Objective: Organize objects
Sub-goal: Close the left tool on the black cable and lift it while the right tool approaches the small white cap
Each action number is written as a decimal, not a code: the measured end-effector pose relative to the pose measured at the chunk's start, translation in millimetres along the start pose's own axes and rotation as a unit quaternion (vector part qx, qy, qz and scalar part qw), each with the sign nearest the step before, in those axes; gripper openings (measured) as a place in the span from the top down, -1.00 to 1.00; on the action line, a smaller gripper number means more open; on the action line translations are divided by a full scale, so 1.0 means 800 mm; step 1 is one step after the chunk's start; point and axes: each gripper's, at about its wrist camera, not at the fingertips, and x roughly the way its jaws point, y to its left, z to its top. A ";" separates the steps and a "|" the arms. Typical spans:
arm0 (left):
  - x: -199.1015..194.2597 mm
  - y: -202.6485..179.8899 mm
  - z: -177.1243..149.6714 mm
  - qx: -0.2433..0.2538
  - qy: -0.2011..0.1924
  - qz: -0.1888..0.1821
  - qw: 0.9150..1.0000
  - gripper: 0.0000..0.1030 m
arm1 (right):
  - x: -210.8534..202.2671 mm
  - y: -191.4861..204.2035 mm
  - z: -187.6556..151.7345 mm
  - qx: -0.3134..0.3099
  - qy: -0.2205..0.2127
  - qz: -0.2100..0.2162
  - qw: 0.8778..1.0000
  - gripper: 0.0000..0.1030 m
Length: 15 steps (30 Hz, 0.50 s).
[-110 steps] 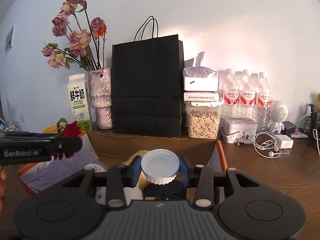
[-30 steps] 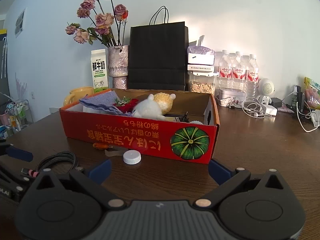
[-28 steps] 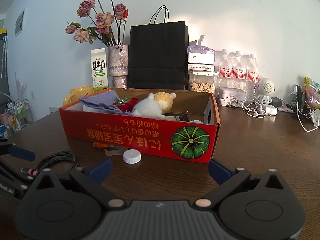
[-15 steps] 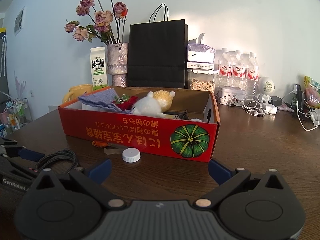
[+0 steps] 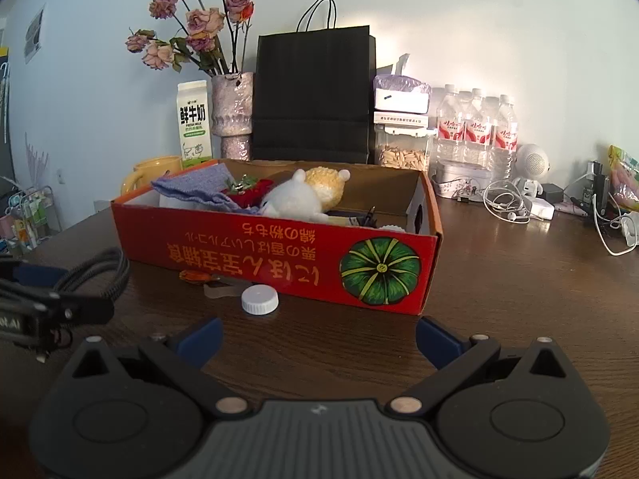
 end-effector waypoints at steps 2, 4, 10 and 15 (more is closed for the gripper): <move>-0.004 0.003 0.003 -0.008 -0.011 -0.002 1.000 -0.69 | 0.005 0.002 0.002 0.005 0.006 -0.003 1.000 -1.00; -0.007 0.005 0.005 -0.015 -0.019 -0.005 1.000 -0.69 | 0.012 0.005 0.004 0.010 0.013 -0.004 1.000 -1.00; -0.016 0.012 0.006 -0.022 -0.032 -0.017 0.999 -0.69 | 0.044 0.019 0.011 0.013 0.061 -0.007 0.998 -1.00; -0.021 0.023 0.007 -0.030 -0.037 -0.020 0.999 -0.69 | 0.070 0.032 0.016 0.008 0.093 -0.013 0.995 -1.00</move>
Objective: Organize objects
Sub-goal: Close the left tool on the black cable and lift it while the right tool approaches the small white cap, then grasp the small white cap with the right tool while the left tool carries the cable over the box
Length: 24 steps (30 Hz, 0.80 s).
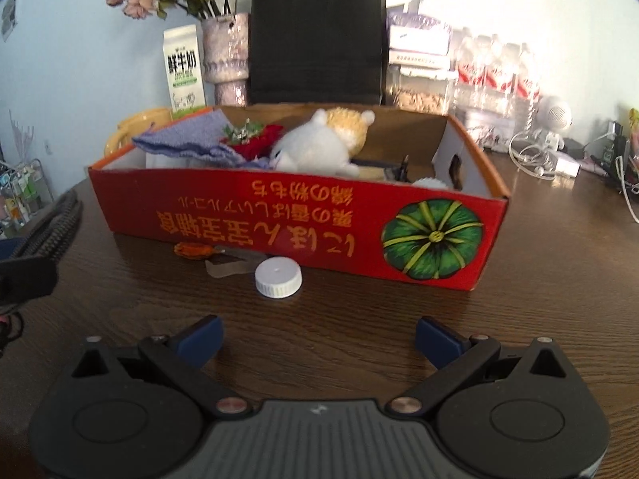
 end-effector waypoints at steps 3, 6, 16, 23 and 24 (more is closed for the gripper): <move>-0.004 0.005 0.001 -0.004 -0.005 -0.003 1.000 -0.69 | 0.006 0.004 0.004 0.004 0.001 0.000 1.000 -1.00; -0.006 0.010 0.002 -0.007 -0.008 -0.006 1.000 -0.69 | 0.011 0.005 0.007 0.004 0.002 0.000 1.000 -1.00; -0.009 0.022 -0.002 -0.020 -0.009 -0.012 1.000 -0.69 | 0.025 0.007 0.020 0.011 0.001 -0.005 1.000 -1.00; -0.013 0.026 -0.004 -0.021 -0.014 -0.013 1.000 -0.69 | 0.018 0.013 0.022 0.010 -0.025 0.008 1.000 0.03; -0.013 0.026 -0.004 -0.021 -0.015 -0.013 1.000 -0.69 | 0.016 0.013 0.021 0.010 -0.028 0.020 0.999 0.38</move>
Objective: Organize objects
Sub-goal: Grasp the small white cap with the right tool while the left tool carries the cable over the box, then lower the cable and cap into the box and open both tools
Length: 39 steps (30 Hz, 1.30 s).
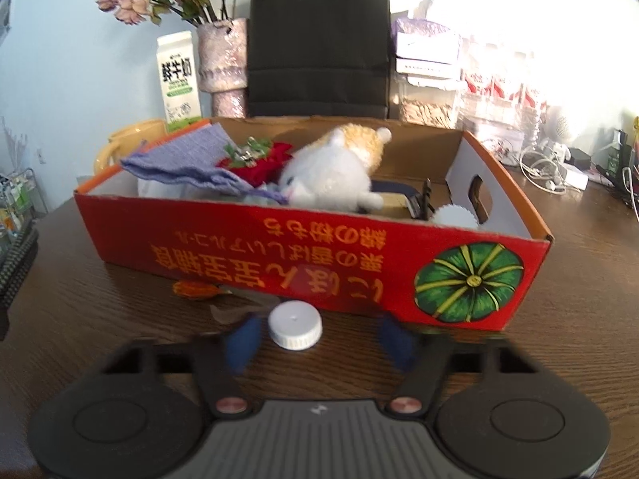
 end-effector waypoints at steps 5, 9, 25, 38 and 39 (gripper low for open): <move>0.001 0.001 0.001 0.000 -0.002 0.001 1.000 -0.69 | -0.014 0.008 -0.002 -0.014 -0.029 0.024 0.999 0.48; 0.004 -0.001 0.002 0.001 -0.001 0.002 1.000 -0.69 | -0.024 0.013 -0.005 -0.026 -0.045 0.026 0.998 0.48; 0.023 -0.033 0.050 0.023 -0.040 -0.009 0.999 -0.69 | -0.067 -0.001 0.019 -0.025 -0.131 0.026 0.991 0.48; 0.087 -0.069 0.123 0.043 -0.082 -0.015 0.996 -0.69 | -0.048 -0.041 0.094 -0.038 -0.183 -0.004 0.982 0.48; 0.094 -0.071 0.127 0.045 -0.084 -0.014 0.995 -0.69 | -0.043 -0.044 0.101 -0.038 -0.186 -0.006 0.982 0.48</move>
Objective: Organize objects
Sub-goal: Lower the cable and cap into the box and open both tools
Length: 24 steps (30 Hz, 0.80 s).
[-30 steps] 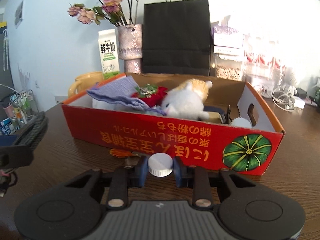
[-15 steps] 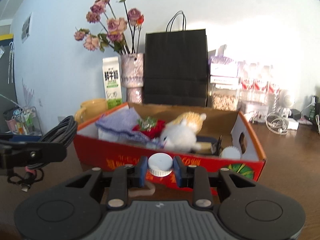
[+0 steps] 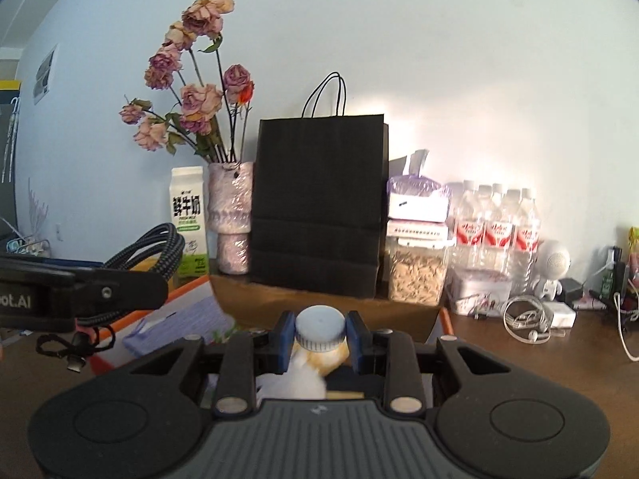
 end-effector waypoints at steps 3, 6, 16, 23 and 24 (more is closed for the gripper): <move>0.025 -0.001 0.007 0.003 -0.004 0.004 1.000 -0.69 | 0.020 -0.011 0.003 0.007 -0.004 -0.002 1.000 0.48; 0.050 0.003 0.009 0.000 -0.006 0.009 1.000 -0.69 | 0.041 -0.018 -0.003 0.009 0.003 -0.003 1.000 0.48; 0.094 0.032 -0.001 0.007 0.018 0.027 0.999 -0.69 | 0.069 -0.037 -0.029 0.026 0.030 0.000 0.999 0.48; 0.097 0.031 -0.004 0.011 0.019 0.031 0.999 -0.88 | 0.064 -0.040 -0.029 0.039 0.024 -0.009 0.999 0.44; 0.096 0.031 -0.004 0.010 0.015 0.035 0.999 -1.00 | 0.062 -0.042 -0.029 0.043 0.021 -0.013 0.999 0.23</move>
